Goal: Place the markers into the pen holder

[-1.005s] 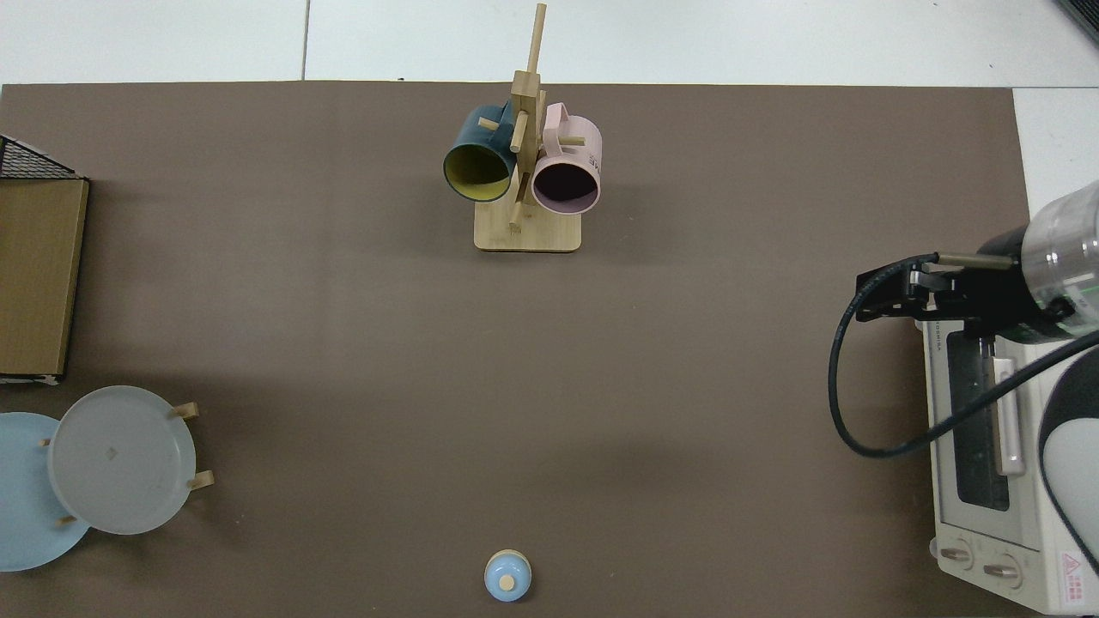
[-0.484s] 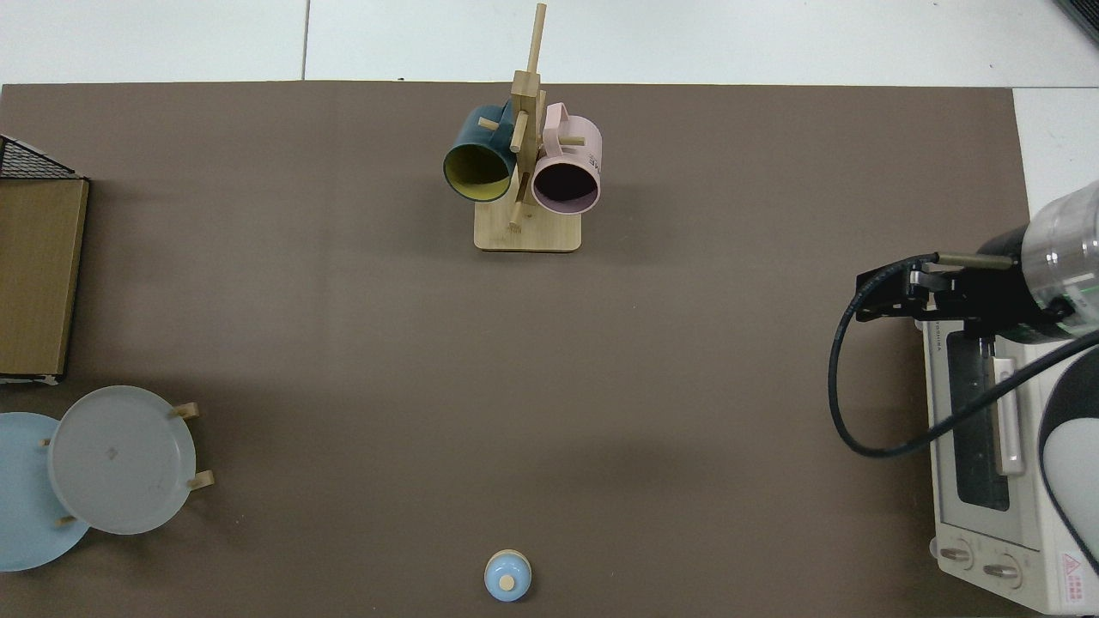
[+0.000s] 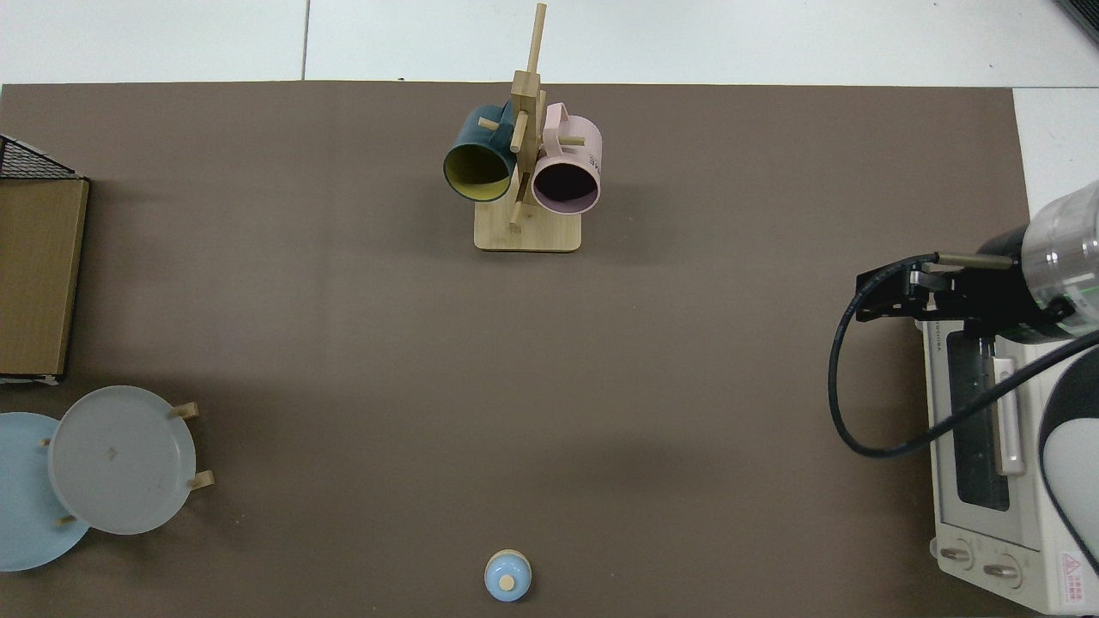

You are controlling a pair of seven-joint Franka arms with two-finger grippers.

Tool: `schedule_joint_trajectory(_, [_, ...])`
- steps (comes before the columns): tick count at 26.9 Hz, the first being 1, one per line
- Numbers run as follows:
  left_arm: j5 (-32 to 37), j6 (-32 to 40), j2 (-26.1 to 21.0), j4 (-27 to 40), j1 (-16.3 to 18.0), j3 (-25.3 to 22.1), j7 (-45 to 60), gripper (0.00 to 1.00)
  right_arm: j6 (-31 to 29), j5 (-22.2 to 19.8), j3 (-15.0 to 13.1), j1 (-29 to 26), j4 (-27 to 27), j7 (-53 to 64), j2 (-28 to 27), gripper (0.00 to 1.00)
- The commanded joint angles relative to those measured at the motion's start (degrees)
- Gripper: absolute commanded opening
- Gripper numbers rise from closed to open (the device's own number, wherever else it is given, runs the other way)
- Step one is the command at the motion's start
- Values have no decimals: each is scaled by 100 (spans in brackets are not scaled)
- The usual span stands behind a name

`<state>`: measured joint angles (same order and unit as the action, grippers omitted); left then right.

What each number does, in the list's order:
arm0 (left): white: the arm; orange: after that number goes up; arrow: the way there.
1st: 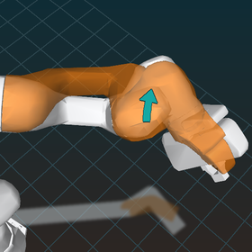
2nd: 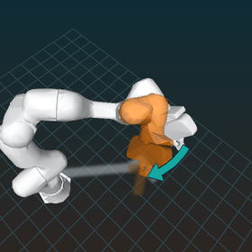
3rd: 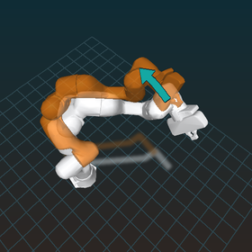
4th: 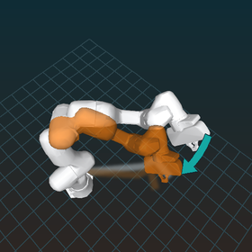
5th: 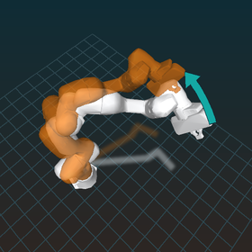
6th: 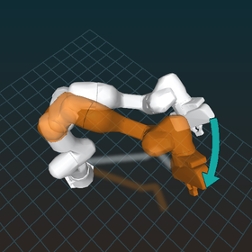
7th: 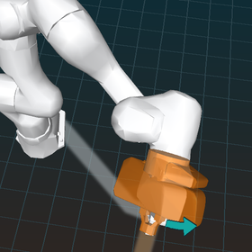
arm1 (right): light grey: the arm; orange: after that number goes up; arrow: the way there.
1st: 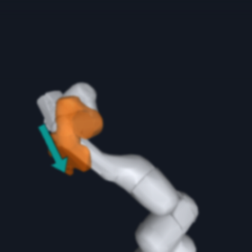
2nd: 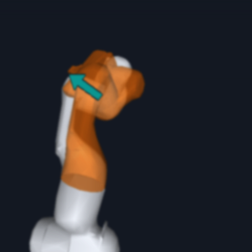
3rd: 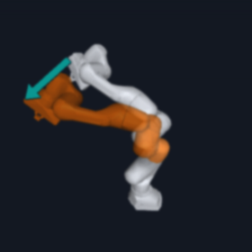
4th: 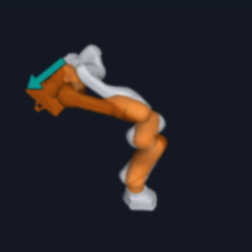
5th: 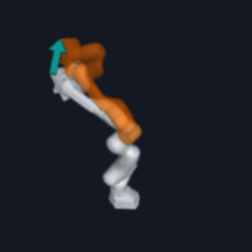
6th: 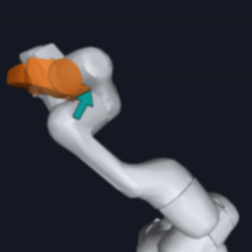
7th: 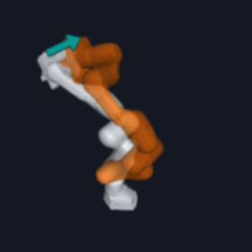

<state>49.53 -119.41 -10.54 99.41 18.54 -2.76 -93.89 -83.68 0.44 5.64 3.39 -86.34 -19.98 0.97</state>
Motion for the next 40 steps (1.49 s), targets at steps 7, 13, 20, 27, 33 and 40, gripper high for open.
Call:
schedule_joint_trajectory(7, [-40,-144,69,123,1,-23,-16,0,-17,35,24,-75,-120,117,114,100])
schedule_joint_trajectory(13, [-84,-153,43,79,-17,-31,-42,65,-17,35,33,-67,-129,117,114,100])
schedule_joint_trajectory(20, [-84,-92,43,-61,-52,-31,-51,70,-25,35,33,-67,-129,117,114,100])
schedule_joint_trajectory(27, [-338,-4,96,-386,-131,-40,-270,75,-25,35,24,-67,-129,117,114,100])
schedule_joint_trajectory(33, [-1023,505,140,-896,-385,-84,-262,79,-25,35,33,-76,-129,117,114,100])
schedule_joint_trajectory(40, [-1981,1218,551,-1284,-921,-312,-183,89,-17,35,33,-67,-129,117,114,100])
